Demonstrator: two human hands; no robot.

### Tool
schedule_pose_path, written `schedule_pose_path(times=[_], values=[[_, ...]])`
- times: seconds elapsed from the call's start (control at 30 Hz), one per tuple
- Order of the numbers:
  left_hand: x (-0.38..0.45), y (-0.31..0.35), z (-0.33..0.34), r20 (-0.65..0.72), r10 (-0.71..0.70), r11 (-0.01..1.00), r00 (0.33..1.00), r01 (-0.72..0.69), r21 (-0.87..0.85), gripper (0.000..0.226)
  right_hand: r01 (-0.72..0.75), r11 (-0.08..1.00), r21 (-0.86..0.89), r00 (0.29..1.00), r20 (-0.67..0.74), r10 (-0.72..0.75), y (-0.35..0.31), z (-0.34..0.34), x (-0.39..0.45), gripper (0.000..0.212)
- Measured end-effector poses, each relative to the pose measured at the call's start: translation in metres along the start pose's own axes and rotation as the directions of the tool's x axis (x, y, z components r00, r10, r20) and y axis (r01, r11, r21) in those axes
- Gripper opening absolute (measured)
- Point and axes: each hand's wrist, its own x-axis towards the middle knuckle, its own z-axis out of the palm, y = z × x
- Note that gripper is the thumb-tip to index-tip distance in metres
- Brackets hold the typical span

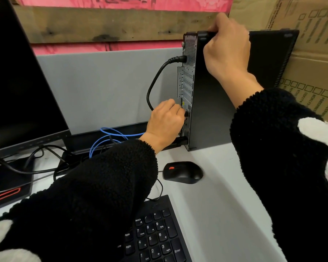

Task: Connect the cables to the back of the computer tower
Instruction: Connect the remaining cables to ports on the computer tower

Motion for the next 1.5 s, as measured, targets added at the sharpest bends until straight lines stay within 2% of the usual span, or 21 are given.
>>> schedule_pose_path(times=[0.17,0.27,0.5,0.7,0.9,1.03,1.1,1.33,1.4,1.5], values=[[0.005,0.003,0.001,-0.088,0.066,0.996,0.994,-0.071,-0.052,0.005,-0.009,1.0,-0.019,1.0,-0.006,0.009,-0.001,0.0,-0.001,0.033],[0.007,0.0,0.0,-0.085,0.083,0.991,0.993,-0.091,-0.095,0.002,0.002,1.0,-0.01,1.0,-0.002,-0.002,0.001,0.0,-0.002,0.033],[0.011,-0.009,-0.011,0.096,0.024,0.997,0.995,-0.017,-0.076,0.009,0.014,1.0,0.002,1.0,0.005,-0.014,0.002,0.0,-0.001,0.032],[0.005,-0.006,-0.006,0.118,-0.044,0.986,0.992,0.063,-0.157,0.015,0.004,1.0,0.005,1.0,-0.001,-0.004,0.001,0.001,-0.001,0.033],[0.007,-0.004,-0.011,0.165,-0.116,0.96,0.979,0.153,-0.233,0.009,-0.015,1.0,0.01,0.999,0.033,0.014,-0.003,-0.003,-0.001,0.034],[0.009,-0.009,-0.027,0.319,-0.121,0.927,0.94,0.222,-0.303,0.032,-0.028,0.999,0.03,0.998,0.054,0.027,-0.007,-0.007,-0.002,0.033],[0.002,-0.016,-0.035,0.35,-0.094,0.92,0.932,0.216,-0.327,0.04,-0.05,0.998,0.044,0.997,0.058,0.048,-0.008,-0.008,-0.005,0.033],[-0.03,-0.038,-0.067,0.41,-0.127,0.914,0.903,0.267,-0.305,0.041,-0.177,0.979,0.101,0.981,0.102,0.167,-0.019,-0.01,-0.014,0.038],[-0.035,-0.041,-0.076,0.443,-0.135,0.912,0.886,0.286,-0.294,0.042,-0.163,0.982,0.094,0.983,0.097,0.154,-0.026,-0.009,-0.024,0.043],[-0.043,-0.044,-0.089,0.501,-0.127,0.911,0.856,0.3,-0.282,0.047,-0.06,0.997,0.052,0.998,0.019,0.059,-0.042,-0.006,-0.056,0.045]])
